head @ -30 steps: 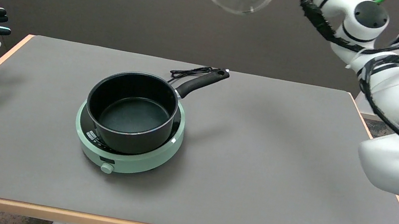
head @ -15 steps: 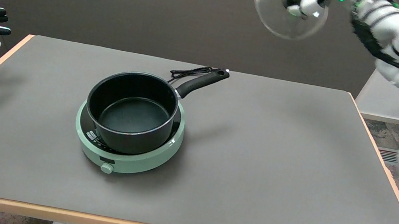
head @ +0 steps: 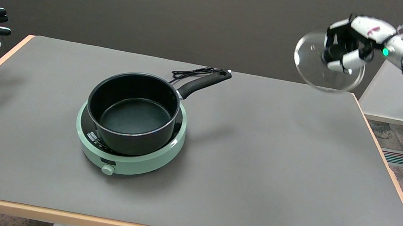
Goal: Place the pot lid onto the table.
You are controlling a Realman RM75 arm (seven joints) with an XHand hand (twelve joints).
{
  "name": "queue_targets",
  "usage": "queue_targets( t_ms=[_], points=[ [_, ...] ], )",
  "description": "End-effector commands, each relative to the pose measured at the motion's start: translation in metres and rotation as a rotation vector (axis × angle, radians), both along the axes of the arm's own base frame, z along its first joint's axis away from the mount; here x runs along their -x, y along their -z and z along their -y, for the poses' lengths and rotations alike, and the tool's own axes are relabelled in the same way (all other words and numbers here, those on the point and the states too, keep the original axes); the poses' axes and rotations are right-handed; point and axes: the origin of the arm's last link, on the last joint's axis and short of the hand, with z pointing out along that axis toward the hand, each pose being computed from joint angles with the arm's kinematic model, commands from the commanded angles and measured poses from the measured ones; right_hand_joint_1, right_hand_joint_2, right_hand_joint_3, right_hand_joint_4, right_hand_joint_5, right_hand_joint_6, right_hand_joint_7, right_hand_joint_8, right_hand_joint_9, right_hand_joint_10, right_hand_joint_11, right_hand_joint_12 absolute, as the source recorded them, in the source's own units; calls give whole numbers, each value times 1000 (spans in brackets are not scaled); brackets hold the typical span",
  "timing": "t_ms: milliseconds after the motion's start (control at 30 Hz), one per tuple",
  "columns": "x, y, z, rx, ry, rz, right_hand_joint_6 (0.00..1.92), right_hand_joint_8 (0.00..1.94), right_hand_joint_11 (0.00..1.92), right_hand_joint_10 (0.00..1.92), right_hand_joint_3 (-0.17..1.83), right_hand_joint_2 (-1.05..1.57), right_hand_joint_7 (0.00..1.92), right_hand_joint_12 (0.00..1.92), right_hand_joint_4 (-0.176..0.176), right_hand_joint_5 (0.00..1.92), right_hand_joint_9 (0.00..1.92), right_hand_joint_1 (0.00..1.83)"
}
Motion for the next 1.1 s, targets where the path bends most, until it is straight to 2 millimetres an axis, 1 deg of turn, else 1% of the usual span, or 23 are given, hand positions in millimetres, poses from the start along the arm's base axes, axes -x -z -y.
queue_targets(
  t_ms=[33,100,167,400,733,833,933,1000,1100],
  points=[
    [45,13,-68,-222,188,92,1220,1295,729,1475,782,744,956,1610,176,705,856,1378],
    [48,20,-71,-254,202,94,1220,1300,722,1482,780,748,952,1625,176,702,853,1377],
    [54,21,-74,-260,227,85,1220,1303,717,1485,777,751,949,1636,176,699,851,1376],
    [92,6,-92,-205,335,100,1223,1316,702,1501,771,759,940,1671,176,692,842,1374],
    [131,-26,-119,-77,417,142,1221,1328,688,1515,760,771,929,1706,176,689,835,1371],
    [134,-29,-118,-47,397,152,1228,1334,686,1519,760,774,925,1714,176,687,831,1371],
    [133,-26,-112,-44,375,135,1231,1338,683,1523,765,772,924,1720,176,684,828,1371],
    [132,-18,-105,-55,365,112,1233,1341,682,1526,768,771,923,1721,176,684,826,1371],
    [133,-2,-92,-86,352,75,1239,1345,680,1530,770,772,921,1720,176,683,824,1370]
  ],
)
